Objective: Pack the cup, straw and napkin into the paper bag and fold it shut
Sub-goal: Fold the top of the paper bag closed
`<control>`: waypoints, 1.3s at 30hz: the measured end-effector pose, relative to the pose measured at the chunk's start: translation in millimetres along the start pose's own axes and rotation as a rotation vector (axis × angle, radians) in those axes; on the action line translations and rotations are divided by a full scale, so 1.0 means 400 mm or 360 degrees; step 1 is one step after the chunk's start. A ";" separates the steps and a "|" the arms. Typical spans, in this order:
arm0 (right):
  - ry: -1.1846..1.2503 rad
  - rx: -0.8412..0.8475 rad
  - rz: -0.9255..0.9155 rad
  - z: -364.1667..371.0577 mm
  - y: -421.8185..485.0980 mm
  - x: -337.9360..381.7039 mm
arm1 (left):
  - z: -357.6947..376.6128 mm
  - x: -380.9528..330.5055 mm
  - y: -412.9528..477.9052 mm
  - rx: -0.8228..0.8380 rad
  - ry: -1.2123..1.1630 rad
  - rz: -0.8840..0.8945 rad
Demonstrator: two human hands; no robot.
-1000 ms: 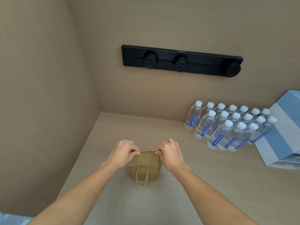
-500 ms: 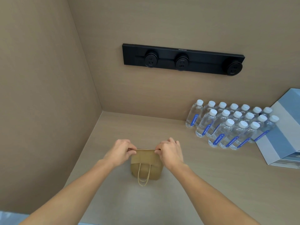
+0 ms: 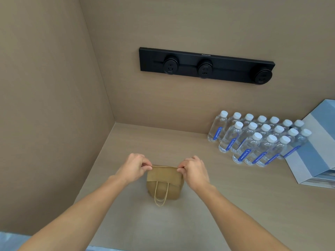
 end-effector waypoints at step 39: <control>0.1473 -0.0162 0.1068 0.126 -0.078 -0.088 | 0.123 0.041 -0.018 0.0114 -0.0609 -0.0454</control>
Point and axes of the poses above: each hand's wrist, its own y-axis towards the middle knuckle, its own z-axis out of the palm, x = y × z, the point moved 7 cm from there along y, towards the middle knuckle, and after that the axes turned 13 degrees about -y, right-handed, at the moved point
